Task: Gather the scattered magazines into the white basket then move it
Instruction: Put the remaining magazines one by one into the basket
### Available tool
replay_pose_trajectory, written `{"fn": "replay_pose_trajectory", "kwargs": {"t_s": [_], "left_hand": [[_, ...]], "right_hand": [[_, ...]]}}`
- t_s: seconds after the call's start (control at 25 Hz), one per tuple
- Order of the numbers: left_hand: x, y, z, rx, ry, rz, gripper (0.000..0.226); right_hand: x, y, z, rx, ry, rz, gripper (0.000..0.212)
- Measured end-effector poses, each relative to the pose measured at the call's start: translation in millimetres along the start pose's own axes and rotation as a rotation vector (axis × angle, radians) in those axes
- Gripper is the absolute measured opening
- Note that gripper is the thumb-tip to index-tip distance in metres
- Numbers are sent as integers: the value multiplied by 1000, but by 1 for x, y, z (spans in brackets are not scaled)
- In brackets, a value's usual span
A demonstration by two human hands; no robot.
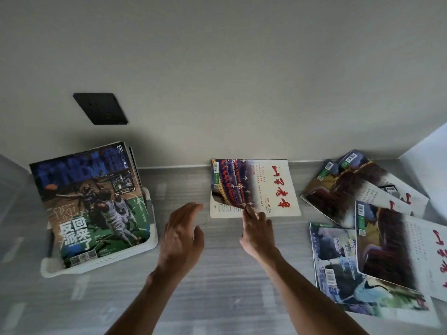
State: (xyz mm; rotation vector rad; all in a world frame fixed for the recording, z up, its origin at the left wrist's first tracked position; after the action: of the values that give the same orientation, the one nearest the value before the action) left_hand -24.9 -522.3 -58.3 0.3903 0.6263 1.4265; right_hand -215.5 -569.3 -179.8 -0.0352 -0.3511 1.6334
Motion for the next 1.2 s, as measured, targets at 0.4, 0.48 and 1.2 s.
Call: {"fn": "replay_pose_trajectory", "kwargs": {"t_s": [0.4, 0.48, 1.2], "left_hand": [[21, -14, -19, 70, -56, 150, 33], [28, -22, -39, -53, -193, 219, 40], [65, -21, -67, 343, -290, 420, 34]], "right_hand": [[120, 31, 15, -273, -156, 106, 31], [152, 64, 7, -297, -215, -14, 30], [139, 80, 10, -1069, -143, -596, 43]]}}
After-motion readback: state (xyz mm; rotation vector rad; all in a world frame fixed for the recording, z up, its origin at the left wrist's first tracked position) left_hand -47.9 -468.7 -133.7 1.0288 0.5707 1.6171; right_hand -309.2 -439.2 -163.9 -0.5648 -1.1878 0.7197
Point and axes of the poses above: each hand's wrist, its own x-axis away from the middle knuckle, its own z-axis out of the back of the hand, y = z × x, the point moved 4 cm from there along -x, towards the middle knuckle
